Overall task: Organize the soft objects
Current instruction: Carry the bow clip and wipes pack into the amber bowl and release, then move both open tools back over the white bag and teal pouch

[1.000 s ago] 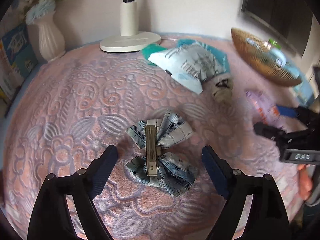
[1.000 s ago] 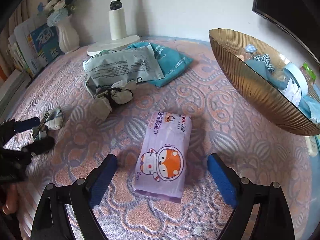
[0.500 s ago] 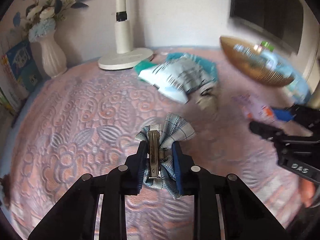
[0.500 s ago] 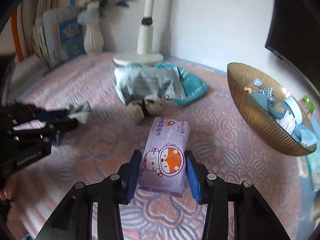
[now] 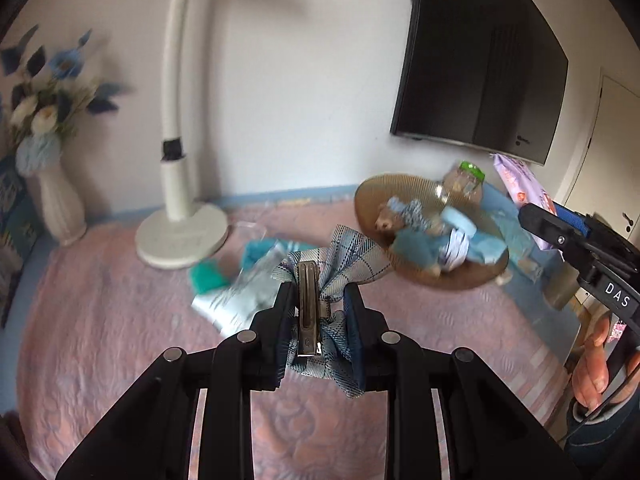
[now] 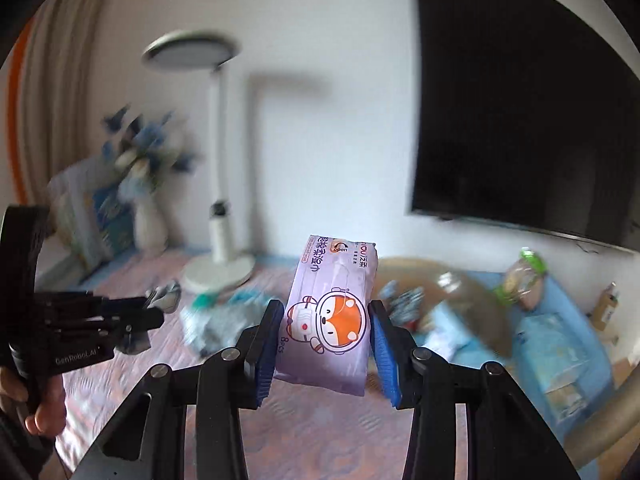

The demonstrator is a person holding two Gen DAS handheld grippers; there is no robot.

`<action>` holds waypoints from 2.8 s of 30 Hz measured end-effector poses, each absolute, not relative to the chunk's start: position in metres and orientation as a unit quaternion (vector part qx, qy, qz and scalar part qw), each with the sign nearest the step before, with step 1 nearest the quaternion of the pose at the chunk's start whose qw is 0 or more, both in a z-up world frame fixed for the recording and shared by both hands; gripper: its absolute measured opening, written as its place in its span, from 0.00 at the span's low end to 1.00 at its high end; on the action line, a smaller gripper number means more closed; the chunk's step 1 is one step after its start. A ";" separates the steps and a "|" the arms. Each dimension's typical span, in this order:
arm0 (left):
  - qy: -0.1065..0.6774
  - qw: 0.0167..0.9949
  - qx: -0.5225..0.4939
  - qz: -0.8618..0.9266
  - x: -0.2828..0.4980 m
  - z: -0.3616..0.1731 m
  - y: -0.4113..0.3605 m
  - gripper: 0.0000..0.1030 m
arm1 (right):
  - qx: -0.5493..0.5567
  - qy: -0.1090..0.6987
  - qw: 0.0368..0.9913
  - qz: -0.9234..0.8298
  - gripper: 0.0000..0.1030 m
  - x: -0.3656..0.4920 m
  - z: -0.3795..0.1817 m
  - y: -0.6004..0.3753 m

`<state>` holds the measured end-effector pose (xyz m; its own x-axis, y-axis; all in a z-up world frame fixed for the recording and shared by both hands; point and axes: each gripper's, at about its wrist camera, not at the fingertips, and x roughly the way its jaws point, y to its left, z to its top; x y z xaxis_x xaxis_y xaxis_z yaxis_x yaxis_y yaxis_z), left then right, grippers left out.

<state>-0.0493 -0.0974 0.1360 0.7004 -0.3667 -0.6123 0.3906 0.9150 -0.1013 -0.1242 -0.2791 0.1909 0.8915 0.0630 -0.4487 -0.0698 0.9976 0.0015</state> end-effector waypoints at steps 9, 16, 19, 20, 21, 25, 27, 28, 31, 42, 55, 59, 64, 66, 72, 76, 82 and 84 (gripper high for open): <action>0.298 0.920 0.030 -0.253 0.003 0.167 -0.186 0.21 | 0.077 0.264 0.960 -0.045 0.40 -0.062 0.191 -0.354; 0.334 0.897 0.065 -0.283 0.028 0.144 -0.244 0.69 | 0.114 0.289 0.948 -0.077 0.74 -0.055 0.175 -0.386; 0.330 0.901 0.069 -0.273 0.022 0.142 -0.236 0.69 | 0.111 0.281 0.950 -0.082 0.74 -0.070 0.180 -0.393; 0.332 0.901 0.067 -0.270 0.020 0.143 -0.231 0.69 | 0.111 0.280 0.950 -0.086 0.76 -0.073 0.181 -0.394; 0.335 0.902 0.065 -0.266 0.018 0.145 -0.224 0.69 | 0.114 0.279 0.949 -0.087 0.79 -0.077 0.183 -0.395; 0.321 0.916 0.059 -0.234 -0.005 0.160 -0.184 0.69 | 0.143 0.272 0.950 -0.055 0.80 -0.092 0.192 -0.383; 0.296 0.929 0.073 -0.211 -0.026 0.174 -0.160 0.69 | 0.145 0.269 0.951 -0.042 0.89 -0.098 0.194 -0.368; 0.287 0.933 0.076 -0.201 -0.037 0.181 -0.144 0.69 | 0.142 0.268 0.952 -0.034 0.90 -0.101 0.193 -0.357; 0.274 0.942 0.062 -0.185 -0.064 0.200 -0.103 0.70 | 0.126 0.275 0.953 0.003 0.91 -0.104 0.189 -0.319; 0.243 0.963 0.023 -0.116 -0.109 0.211 -0.014 0.95 | 0.046 0.360 0.930 0.063 0.91 -0.082 0.110 -0.200; 0.397 0.915 -0.014 -0.062 -0.048 0.041 -0.007 0.94 | 0.071 0.468 0.878 0.066 0.91 -0.050 0.019 -0.199; 0.419 0.905 -0.049 -0.059 -0.040 0.036 0.005 0.95 | 0.040 0.470 0.880 0.061 0.92 -0.047 0.018 -0.190; 0.434 0.895 -0.084 -0.060 -0.037 0.028 0.017 0.95 | -0.005 0.483 0.874 0.054 1.00 -0.042 0.012 -0.175; 0.437 0.893 -0.085 -0.060 -0.037 0.027 0.017 0.95 | -0.022 0.485 0.873 0.046 1.00 -0.042 0.011 -0.169; 0.447 0.891 -0.063 -0.053 -0.034 0.021 0.010 0.98 | -0.019 0.486 0.873 0.045 1.00 -0.040 0.010 -0.170; 0.453 0.888 -0.049 -0.053 -0.033 0.020 0.007 0.99 | -0.017 0.488 0.872 0.045 1.00 -0.040 0.009 -0.171; 0.455 0.888 -0.044 -0.054 -0.033 0.020 0.007 0.99 | -0.019 0.485 0.873 0.043 1.00 -0.043 0.010 -0.171; 0.455 0.888 -0.041 -0.052 -0.033 0.019 0.007 0.99 | -0.019 0.485 0.873 0.044 1.00 -0.043 0.009 -0.171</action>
